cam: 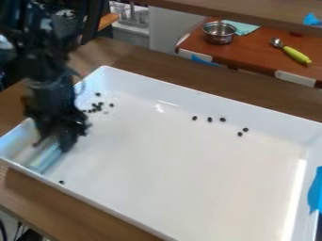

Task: Sweep into pile

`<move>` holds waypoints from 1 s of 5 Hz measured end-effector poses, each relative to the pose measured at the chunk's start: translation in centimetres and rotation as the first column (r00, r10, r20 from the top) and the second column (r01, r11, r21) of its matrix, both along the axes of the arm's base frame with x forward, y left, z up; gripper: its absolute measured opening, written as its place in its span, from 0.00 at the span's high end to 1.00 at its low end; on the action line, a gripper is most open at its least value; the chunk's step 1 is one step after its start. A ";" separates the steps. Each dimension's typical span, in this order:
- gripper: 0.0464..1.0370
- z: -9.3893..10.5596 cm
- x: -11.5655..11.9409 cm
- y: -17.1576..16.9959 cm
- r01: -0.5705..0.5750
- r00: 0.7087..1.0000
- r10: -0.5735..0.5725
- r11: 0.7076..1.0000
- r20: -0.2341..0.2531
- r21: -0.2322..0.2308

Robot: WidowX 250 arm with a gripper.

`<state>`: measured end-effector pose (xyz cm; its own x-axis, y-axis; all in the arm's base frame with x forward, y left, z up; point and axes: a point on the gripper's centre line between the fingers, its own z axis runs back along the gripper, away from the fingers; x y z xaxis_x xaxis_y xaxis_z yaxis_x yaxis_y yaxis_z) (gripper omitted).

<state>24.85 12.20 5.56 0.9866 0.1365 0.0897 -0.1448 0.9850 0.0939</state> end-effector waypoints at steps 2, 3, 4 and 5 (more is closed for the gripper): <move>0.66 2.9 0.6 -3.8 -0.033 0.997 0.042 0.990 0.063 -0.137; 0.66 5.0 3.1 -7.6 -0.062 0.990 0.085 0.979 0.109 -0.195; 0.66 5.4 5.0 -11.3 -0.103 0.991 0.119 0.971 0.062 -0.218; 0.66 4.5 7.4 -16.3 -0.065 0.996 0.079 0.967 0.048 -0.244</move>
<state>32.29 -4.15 10.11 0.9675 0.2318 0.1011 -0.2146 0.9640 -0.1568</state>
